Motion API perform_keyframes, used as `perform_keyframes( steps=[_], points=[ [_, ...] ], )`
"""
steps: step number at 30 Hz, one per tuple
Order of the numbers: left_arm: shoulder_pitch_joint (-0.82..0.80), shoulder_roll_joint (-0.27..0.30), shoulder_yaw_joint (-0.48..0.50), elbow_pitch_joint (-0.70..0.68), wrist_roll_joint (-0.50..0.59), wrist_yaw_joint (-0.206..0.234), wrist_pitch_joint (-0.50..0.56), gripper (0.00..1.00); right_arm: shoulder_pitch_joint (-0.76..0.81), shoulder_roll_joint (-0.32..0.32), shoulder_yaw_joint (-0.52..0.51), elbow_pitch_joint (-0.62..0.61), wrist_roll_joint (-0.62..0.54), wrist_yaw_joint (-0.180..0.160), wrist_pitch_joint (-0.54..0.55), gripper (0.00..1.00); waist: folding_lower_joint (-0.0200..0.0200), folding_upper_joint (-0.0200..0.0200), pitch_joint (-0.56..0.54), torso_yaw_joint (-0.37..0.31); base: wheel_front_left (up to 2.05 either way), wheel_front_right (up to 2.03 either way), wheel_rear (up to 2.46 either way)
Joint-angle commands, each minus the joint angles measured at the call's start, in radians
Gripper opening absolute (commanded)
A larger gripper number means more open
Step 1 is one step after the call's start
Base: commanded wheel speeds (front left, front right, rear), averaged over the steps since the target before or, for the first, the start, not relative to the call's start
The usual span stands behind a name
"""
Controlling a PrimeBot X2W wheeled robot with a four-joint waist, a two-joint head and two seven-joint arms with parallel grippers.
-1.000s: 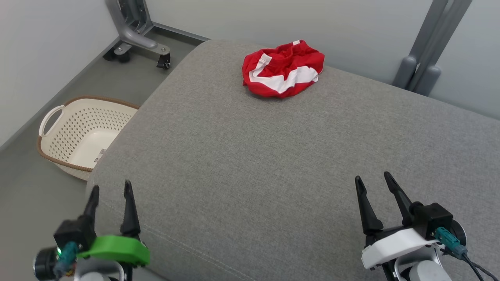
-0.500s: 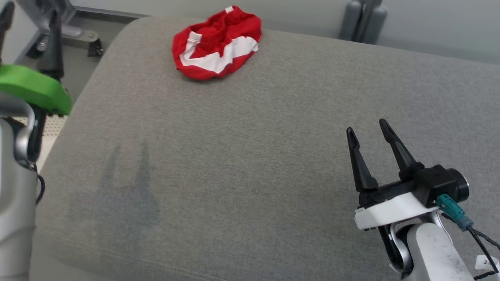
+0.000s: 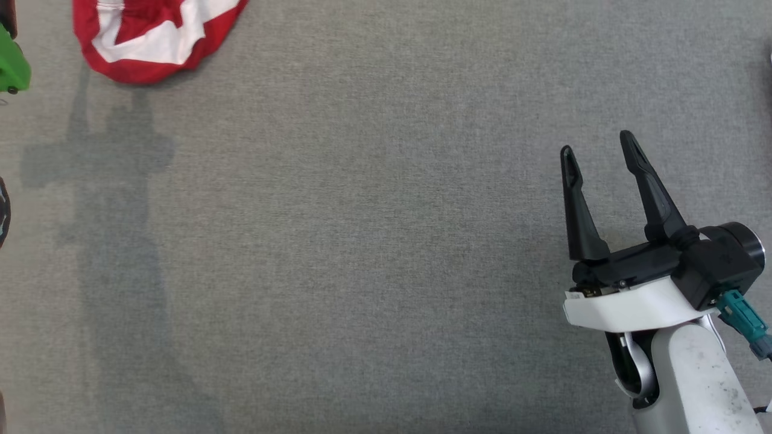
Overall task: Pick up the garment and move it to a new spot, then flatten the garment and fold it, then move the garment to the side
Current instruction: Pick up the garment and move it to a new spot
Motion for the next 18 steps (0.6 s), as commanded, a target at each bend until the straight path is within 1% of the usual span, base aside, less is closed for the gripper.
perform_keyframes(
  steps=[1,8,13,14,15,16,17,18],
  points=[
    [-0.025,0.013,-0.004,0.02,-0.005,-0.002,0.003,1.0,-0.022,-0.001,-0.001,-0.01,0.0,-0.002,-0.004,1.0,-0.0001,0.0,0.158,-0.13,0.0,0.0,0.0],
    [-0.042,0.031,-0.052,0.124,-0.029,-0.002,0.032,1.0,-0.03,-0.001,-0.013,-0.023,-0.008,-0.002,-0.014,1.0,-0.0001,0.0,0.201,-0.136,0.0,0.0,0.0],
    [-0.048,0.035,-0.057,0.187,-0.045,-0.002,0.039,1.0,-0.037,-0.001,-0.011,-0.022,-0.012,-0.002,-0.018,1.0,-0.0001,0.0,0.207,-0.133,0.0,0.0,0.0],
    [-0.048,0.033,-0.06,0.2,-0.046,-0.002,0.035,0.9,-0.037,-0.001,-0.012,-0.02,-0.013,-0.002,-0.019,1.0,-0.0001,0.0,0.207,-0.132,0.0,0.0,0.0],
    [-0.05,0.033,-0.059,0.206,-0.044,0.004,0.023,0.55,-0.038,-0.001,-0.012,-0.019,-0.014,-0.002,-0.019,1.0,-0.0001,0.0,0.206,-0.131,0.0,0.0,0.0],
    [-0.052,0.033,-0.057,0.213,-0.042,0.01,0.007,0.25,-0.039,-0.001,-0.014,-0.017,-0.016,-0.002,-0.02,1.0,-0.0001,0.0,0.202,-0.129,0.0,0.0,0.0],
    [-0.054,0.031,-0.058,0.219,-0.04,0.012,-0.008,0.0,-0.041,-0.001,-0.016,-0.014,-0.018,-0.002,-0.02,1.0,-0.0001,0.0,0.197,-0.127,0.0,0.0,0.0],
    [-0.058,0.032,-0.061,0.224,-0.034,0.013,-0.028,0.0,-0.043,-0.001,-0.017,-0.011,-0.019,-0.002,-0.02,1.0,-0.0001,0.0,0.189,-0.126,0.0,0.0,0.0]
  ],
)
